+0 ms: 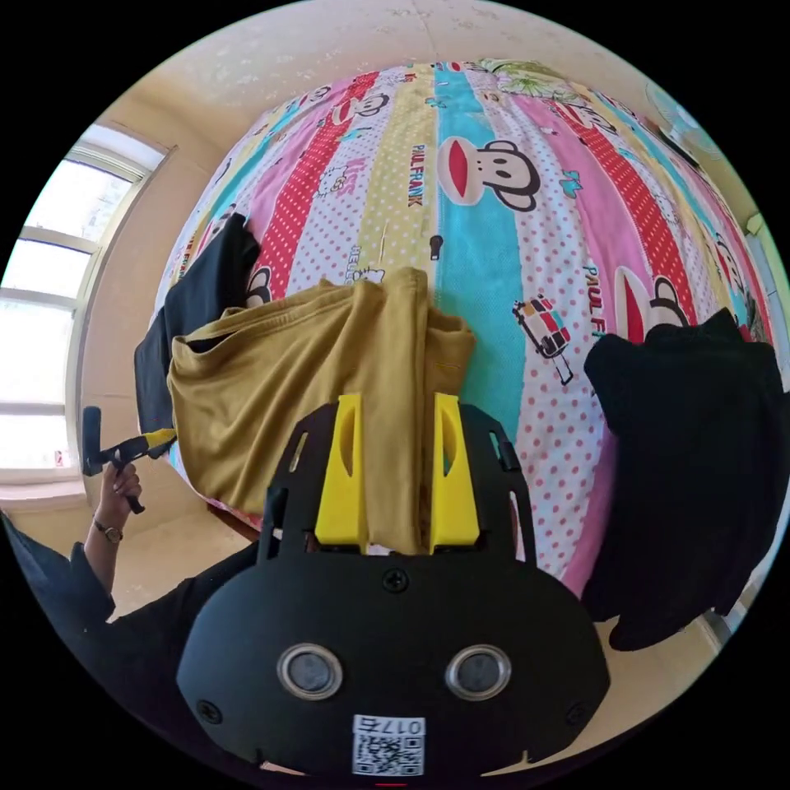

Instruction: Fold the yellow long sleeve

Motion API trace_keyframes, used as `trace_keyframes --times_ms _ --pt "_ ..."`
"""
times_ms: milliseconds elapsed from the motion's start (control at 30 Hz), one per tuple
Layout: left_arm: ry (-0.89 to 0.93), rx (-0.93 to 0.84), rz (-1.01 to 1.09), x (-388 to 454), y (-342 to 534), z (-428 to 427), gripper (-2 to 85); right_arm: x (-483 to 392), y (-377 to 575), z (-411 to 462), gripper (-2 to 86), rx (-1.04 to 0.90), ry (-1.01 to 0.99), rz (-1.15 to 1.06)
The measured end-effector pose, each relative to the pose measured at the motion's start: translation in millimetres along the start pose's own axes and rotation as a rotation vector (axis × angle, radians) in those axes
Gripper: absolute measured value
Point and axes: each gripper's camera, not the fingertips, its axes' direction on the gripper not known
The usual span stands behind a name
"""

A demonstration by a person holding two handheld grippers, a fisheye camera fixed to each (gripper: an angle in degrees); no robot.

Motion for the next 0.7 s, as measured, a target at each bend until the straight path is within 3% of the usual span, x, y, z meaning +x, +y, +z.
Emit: trace_keyframes --times_ms 200,333,533,633,700 --pt "0.075 -0.016 -0.119 -8 26 68 16.0 44 41 53 15.6 -0.202 0.01 0.15" --pt "0.237 0.091 -0.135 -15 30 59 5.2 62 40 47 5.6 -0.313 -0.158 0.057" --pt "0.132 0.051 -0.094 -10 56 70 4.7 93 42 29 6.6 -0.342 -0.062 0.097" --pt "0.174 0.099 -0.129 -11 60 79 5.1 79 44 -8 10.7 -0.06 -0.015 0.103" --pt "0.172 0.149 -0.142 -5 60 75 5.3 53 45 -17 10.3 0.088 -0.091 0.004"
